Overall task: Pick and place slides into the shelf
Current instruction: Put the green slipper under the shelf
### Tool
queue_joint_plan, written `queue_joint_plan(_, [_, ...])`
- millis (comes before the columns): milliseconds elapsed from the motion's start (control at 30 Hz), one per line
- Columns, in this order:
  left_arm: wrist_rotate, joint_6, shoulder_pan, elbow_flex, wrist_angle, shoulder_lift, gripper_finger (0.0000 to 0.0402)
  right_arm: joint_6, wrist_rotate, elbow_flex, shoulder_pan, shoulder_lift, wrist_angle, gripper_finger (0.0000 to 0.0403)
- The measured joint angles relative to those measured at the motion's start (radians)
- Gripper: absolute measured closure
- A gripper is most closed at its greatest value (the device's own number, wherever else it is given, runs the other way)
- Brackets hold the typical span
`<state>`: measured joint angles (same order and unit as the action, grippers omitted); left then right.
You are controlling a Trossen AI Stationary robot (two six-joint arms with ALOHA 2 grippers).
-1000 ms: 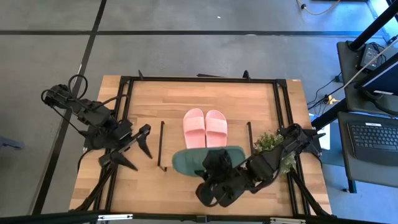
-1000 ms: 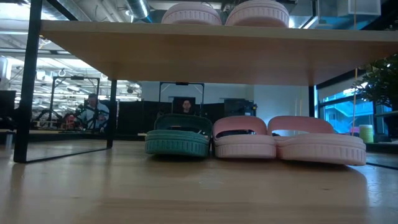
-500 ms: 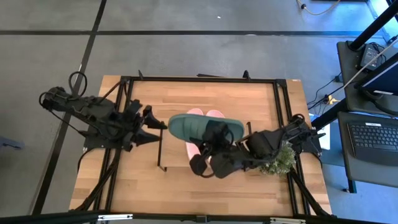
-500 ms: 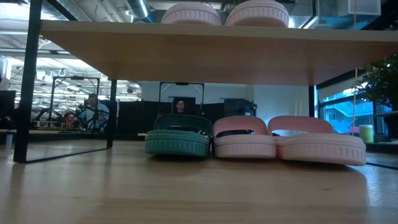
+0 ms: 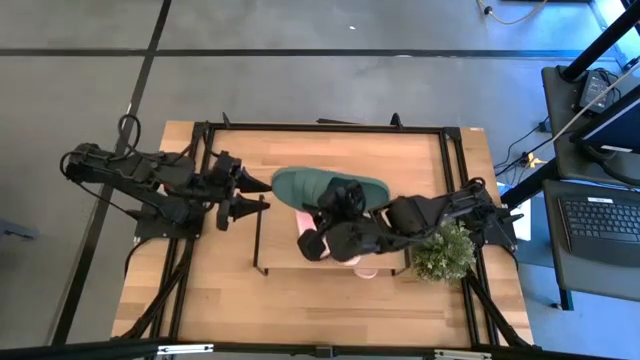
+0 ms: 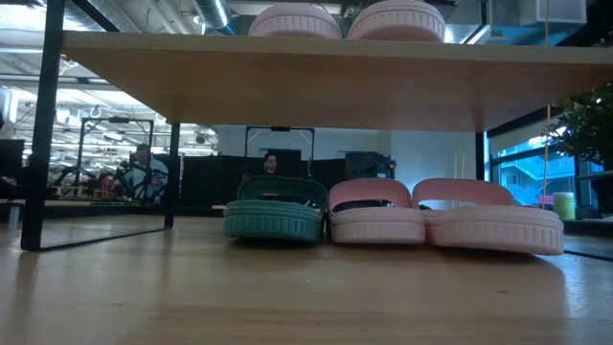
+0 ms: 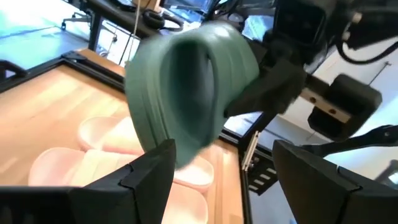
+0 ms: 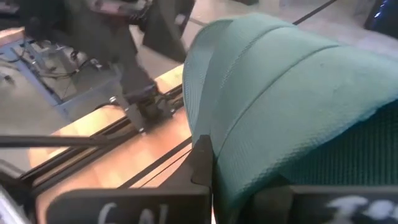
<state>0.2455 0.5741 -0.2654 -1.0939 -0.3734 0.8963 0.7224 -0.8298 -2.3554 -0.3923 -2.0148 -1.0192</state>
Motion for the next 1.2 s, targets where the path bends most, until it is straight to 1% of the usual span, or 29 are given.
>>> queue_joint_plan(133, [-0.019, 0.008, -0.003, 0.001, -0.006, 0.002, 0.0143, -0.030, 0.002, -0.001, 0.036, 0.000, 0.015, 0.0390])
queue_joint_plan(300, [-0.026, 0.020, -0.003, 0.001, -0.016, 0.002, 0.0143, -0.077, 0.070, -0.001, 0.075, 0.000, 0.043, 0.0390])
queue_joint_plan(467, [0.032, 0.023, -0.003, 0.001, -0.074, 0.001, 0.0143, -0.148, 0.080, -0.001, 0.094, 0.000, 0.094, 0.0390])
queue_joint_plan(633, [0.105, 0.019, -0.003, 0.001, -0.092, 0.001, 0.0143, -0.163, 0.113, -0.001, 0.110, 0.001, 0.111, 0.0390])
queue_joint_plan(833, [0.110, 0.001, 0.019, 0.001, -0.107, 0.001, 0.0143, -0.176, 0.113, -0.001, 0.109, 0.001, 0.116, 0.0390])
queue_joint_plan(967, [0.146, -0.002, 0.047, 0.001, -0.124, 0.001, 0.0143, -0.176, 0.124, -0.001, 0.104, 0.001, 0.134, 0.0388])
queue_joint_plan(1200, [0.148, -0.012, 0.076, 0.001, -0.114, 0.001, 0.0143, -0.177, 0.126, -0.001, 0.087, 0.001, 0.134, 0.0390])
